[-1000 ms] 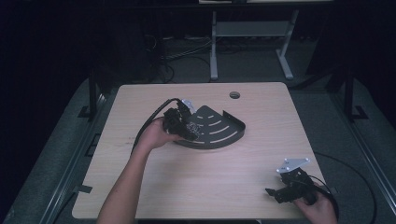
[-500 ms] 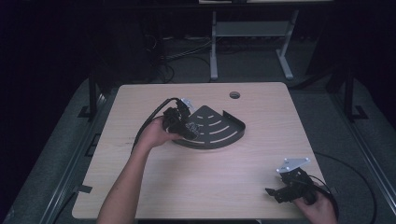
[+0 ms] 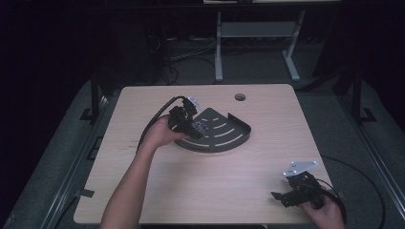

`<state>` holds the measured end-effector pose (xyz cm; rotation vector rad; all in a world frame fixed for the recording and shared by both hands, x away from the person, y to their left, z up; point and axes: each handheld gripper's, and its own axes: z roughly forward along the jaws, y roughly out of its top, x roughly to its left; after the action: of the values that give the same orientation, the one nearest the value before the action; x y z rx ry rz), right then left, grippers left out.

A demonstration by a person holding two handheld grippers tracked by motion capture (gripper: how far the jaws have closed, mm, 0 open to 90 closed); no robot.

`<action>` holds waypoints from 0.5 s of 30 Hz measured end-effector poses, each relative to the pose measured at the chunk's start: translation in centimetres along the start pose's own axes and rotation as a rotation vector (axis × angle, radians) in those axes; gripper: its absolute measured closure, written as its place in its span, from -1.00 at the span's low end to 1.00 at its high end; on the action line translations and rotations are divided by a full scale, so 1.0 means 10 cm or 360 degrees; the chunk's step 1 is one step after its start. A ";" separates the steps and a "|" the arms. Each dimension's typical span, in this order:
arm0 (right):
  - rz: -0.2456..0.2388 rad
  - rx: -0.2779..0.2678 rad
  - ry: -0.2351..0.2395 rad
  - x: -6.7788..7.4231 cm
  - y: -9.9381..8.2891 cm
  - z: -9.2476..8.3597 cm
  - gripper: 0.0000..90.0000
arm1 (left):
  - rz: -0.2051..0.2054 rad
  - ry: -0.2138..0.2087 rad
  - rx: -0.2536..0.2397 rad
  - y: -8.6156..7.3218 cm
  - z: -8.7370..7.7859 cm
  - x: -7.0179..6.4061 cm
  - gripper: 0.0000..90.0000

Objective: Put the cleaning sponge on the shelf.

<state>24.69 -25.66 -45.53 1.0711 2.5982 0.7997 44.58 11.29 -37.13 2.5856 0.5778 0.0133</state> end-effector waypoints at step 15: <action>0.0008 -0.0019 0.0026 0.00 0.02 0.00 -0.65 | 0.0006 0.0002 0.0034 0.14 0.03 0.06 -0.24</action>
<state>24.84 -25.55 -45.43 1.0724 2.6017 0.8276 45.76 10.26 -36.84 2.6077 0.5763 0.0100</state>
